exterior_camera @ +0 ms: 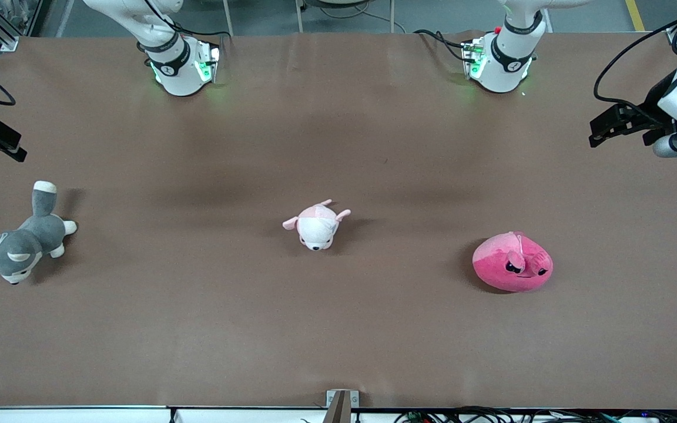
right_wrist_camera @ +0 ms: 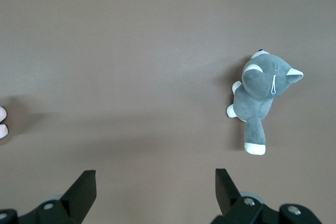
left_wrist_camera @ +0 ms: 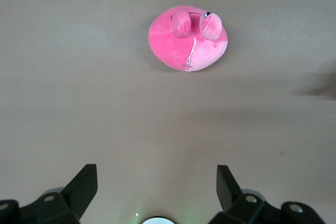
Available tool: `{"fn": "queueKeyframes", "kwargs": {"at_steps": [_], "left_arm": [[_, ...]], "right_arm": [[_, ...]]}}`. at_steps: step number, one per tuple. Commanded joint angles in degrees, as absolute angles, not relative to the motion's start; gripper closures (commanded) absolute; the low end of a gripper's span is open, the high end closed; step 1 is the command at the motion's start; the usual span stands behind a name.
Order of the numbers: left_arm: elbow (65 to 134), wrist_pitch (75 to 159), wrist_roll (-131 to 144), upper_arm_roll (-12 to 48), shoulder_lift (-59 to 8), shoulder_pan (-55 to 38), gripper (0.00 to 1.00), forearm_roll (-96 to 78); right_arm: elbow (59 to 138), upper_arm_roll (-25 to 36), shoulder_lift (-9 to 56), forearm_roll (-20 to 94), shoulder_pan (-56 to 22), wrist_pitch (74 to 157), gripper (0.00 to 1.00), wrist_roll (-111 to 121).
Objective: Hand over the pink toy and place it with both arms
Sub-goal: 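Move the left gripper toward the large pink plush toy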
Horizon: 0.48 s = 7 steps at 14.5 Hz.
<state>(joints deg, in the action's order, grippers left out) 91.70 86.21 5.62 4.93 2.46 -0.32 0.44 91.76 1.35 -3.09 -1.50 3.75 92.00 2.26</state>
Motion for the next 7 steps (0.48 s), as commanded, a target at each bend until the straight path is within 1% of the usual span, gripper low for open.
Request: {"fn": "queueKeyframes", "kwargs": {"at_steps": [1, 3, 5, 6, 7], "left_arm": [[90.6, 86.0, 4.6, 4.8, 2.0, 0.0, 0.0, 0.8], [88.9, 86.2, 4.3, 4.8, 0.5, 0.1, 0.0, 2.4], [85.8, 86.4, 4.3, 4.9, -3.9, 0.0, 0.0, 2.5], [85.7, 87.6, 5.4, 4.9, -6.2, 0.0, 0.0, 2.0], [85.7, 92.1, 5.5, 4.9, -8.2, -0.2, 0.0, 1.9]], "right_arm": [[94.3, 1.4, -5.3, -2.1, 3.3, 92.5, 0.0, 2.0], [94.3, 1.4, -5.3, -2.1, 3.3, 92.5, 0.0, 2.0], [94.4, 1.4, -5.3, -2.1, 3.3, 92.5, 0.0, 2.0], [94.4, 1.4, -5.3, -2.0, 3.3, 92.4, 0.0, 2.0], [94.4, 1.4, -5.3, -2.0, 3.3, 92.4, 0.0, 1.9]]}}
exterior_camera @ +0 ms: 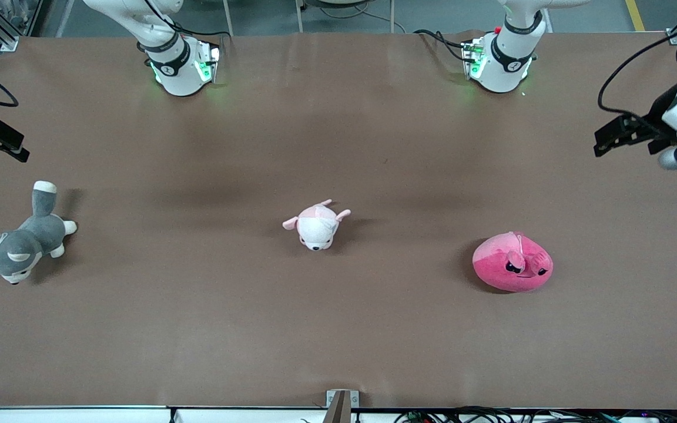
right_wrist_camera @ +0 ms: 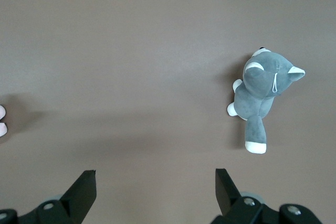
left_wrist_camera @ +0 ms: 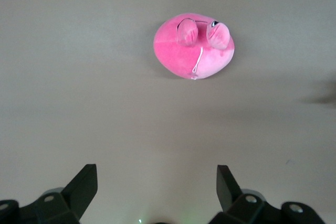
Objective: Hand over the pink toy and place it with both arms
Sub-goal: 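Move the left gripper toward the large pink plush toy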
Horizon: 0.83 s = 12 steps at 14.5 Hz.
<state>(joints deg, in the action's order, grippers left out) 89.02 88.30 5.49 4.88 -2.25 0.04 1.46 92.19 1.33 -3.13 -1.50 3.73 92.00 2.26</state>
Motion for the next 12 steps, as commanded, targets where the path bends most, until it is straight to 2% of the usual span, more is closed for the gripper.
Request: {"fn": "queueKeyframes", "kwargs": {"at_steps": [1, 8, 12], "left_arm": [[86.0, 96.4, 5.5, 4.8, -10.1, -0.1, 0.0, 2.3], [87.4, 110.4, 16.5, 5.2, -20.6, -0.4, 0.0, 0.7], [94.6, 121.4, 16.8, 5.3, -22.0, 0.4, 0.0, 1.0]], "right_arm": [[94.4, 1.4, -5.4, -2.0, 3.3, 92.3, 0.0, 1.9], [94.5, 1.5, -5.7, -2.0, 3.6, 91.0, 0.0, 1.9], [94.4, 1.8, -6.2, -2.0, 4.6, 90.8, 0.0, 2.4]]}}
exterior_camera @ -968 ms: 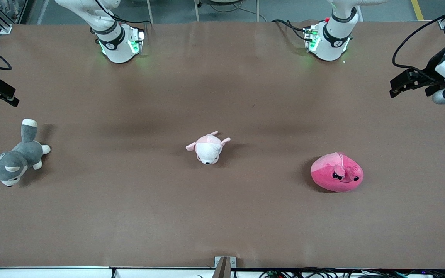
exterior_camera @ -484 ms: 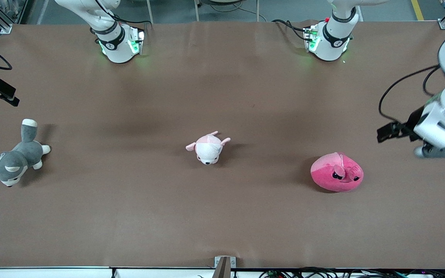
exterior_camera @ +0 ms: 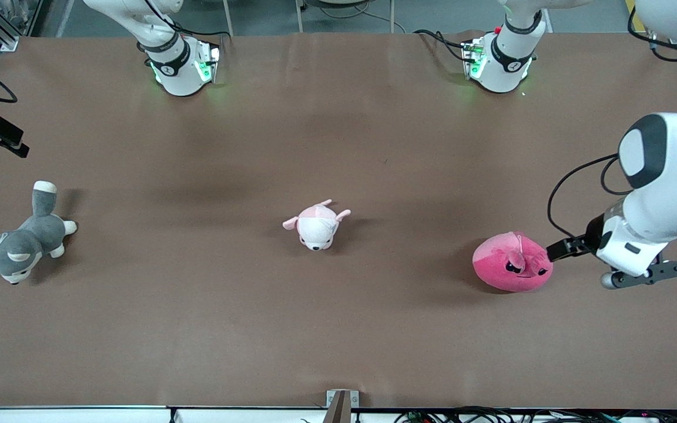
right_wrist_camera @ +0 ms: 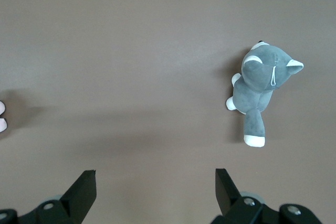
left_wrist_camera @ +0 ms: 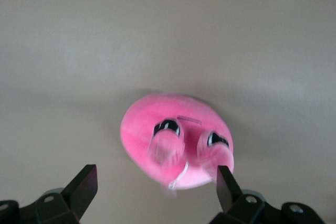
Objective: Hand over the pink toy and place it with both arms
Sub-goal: 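Lower the left gripper and grasp the pink plush toy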
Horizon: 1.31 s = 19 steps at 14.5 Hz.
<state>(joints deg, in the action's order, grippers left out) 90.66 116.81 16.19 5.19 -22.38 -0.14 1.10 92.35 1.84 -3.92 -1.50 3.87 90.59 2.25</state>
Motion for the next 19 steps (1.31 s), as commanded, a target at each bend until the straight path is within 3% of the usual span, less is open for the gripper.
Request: {"fn": "queueKeyframes", "kwargs": {"at_steps": [1, 7, 11, 13, 14, 15, 19], "left_arm": [[95.7, 123.2, 16.9, 5.3, -22.2, 0.3, 0.0, 1.0], [96.5, 124.6, 17.0, 5.4, -24.5, 0.2, 0.25, 0.6], [97.6, 124.7, 17.0, 5.4, -24.7, 0.0, 0.59, -0.8], [97.6, 124.7, 17.0, 5.4, -24.6, -0.1, 0.86, -1.1], [97.6, 124.7, 17.0, 5.4, -24.5, 0.1, 0.94, -1.1], [97.6, 124.5, 16.9, 5.5, -24.2, 0.1, 0.98, -1.1], [97.3, 119.5, 16.9, 5.8, -20.4, -0.2, 1.0, -1.1]], "right_arm": [[94.3, 1.8, -6.7, -2.0, 4.5, 90.8, 0.0, 2.4], [94.4, 1.5, -7.5, -2.0, 4.0, 91.0, 0.0, 2.3], [94.5, 1.4, -7.4, -2.0, 4.0, 90.9, 0.0, 2.3], [94.5, 1.3, -7.4, -2.0, 3.8, 91.0, 0.0, 2.3], [94.5, 1.3, -7.4, -2.0, 3.6, 90.9, 0.0, 2.3], [94.5, 1.3, -7.5, -2.0, 3.6, 91.0, 0.0, 2.3], [94.5, 1.3, -7.4, -2.0, 3.6, 90.7, 0.0, 2.4]]}}
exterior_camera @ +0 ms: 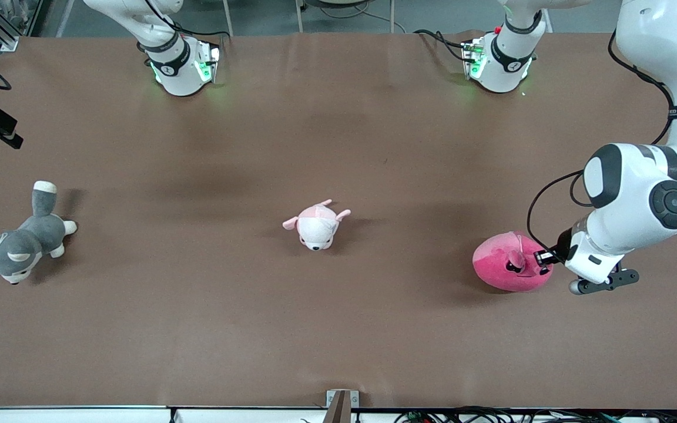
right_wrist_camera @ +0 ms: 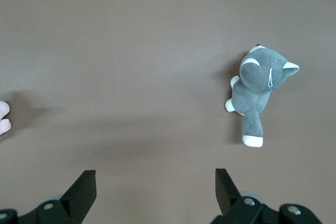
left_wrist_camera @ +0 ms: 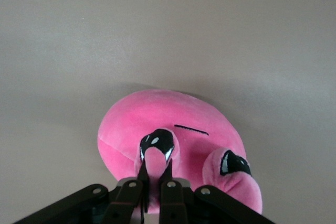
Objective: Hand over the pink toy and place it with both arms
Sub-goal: 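Lower the left gripper and grasp the pink plush toy, then lift the pink toy with the left gripper while the right gripper approaches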
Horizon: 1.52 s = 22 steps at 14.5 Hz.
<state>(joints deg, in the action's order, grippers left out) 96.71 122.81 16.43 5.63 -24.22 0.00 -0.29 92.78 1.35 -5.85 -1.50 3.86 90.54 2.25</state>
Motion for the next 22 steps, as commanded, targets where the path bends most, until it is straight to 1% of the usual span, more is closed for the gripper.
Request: {"fn": "queueKeyframes", "kwargs": {"at_steps": [1, 3, 6, 9, 11, 12, 14, 15, 17, 19, 22], "left_arm": [[97.0, 117.9, 17.0, 6.8, -19.1, -0.3, 1.0, -1.1], [96.2, 114.9, 17.7, 8.8, -17.3, -0.2, 1.0, -1.1], [90.9, 108.0, 24.1, 13.1, -16.5, -0.3, 1.0, -1.1], [85.3, 105.2, 29.4, 17.7, -16.7, -0.6, 1.0, -1.1], [81.6, 102.0, 35.9, 22.0, -17.3, -0.8, 1.0, -1.1], [81.0, 101.0, 39.6, 24.0, -17.3, -0.9, 1.0, -1.1], [79.7, 100.8, 45.4, 28.0, -17.3, -1.8, 1.0, -1.2], [79.5, 100.8, 48.9, 30.0, -17.3, -2.2, 1.0, -1.8], [77.8, 102.1, 56.0, 32.8, -18.5, -3.7, 1.0, -4.2], [75.1, 104.1, 62.6, 32.9, -20.0, -7.0, 1.0, -4.3], [74.3, 107.5, 65.6, 33.0, -21.4, -11.1, 1.0, -7.0]], "right_arm": [[94.5, 1.3, -7.3, -2.0, 3.5, 90.7, 0.0, 2.3], [94.5, 1.3, -7.2, -2.0, 3.2, 90.4, 0.0, 2.3], [94.5, 1.3, -6.9, -1.1, 3.3, 90.0, 0.0, 1.7], [94.5, 1.8, -6.9, 5.9, 3.9, 88.2, 0.0, 2.0], [94.4, 1.8, -6.7, 8.2, 3.4, 88.2, 0.0, 1.8], [94.2, 1.7, -6.7, 10.4, 3.2, 88.2, 0.0, 1.8], [94.0, 1.4, -6.4, 15.5, 3.1, 88.6, 0.0, 1.7], [93.9, 1.3, -6.2, 18.2, 2.4, 88.9, 0.02, 1.7], [93.7, 1.3, -6.0, 21.3, 1.8, 89.0, 0.14, 1.7], [93.4, 1.3, -5.3, 24.3, -0.5, 90.0, 0.17, 1.6], [93.4, 1.3, -3.7, 25.8, -3.5, 91.6, 0.17, 0.5]]}}
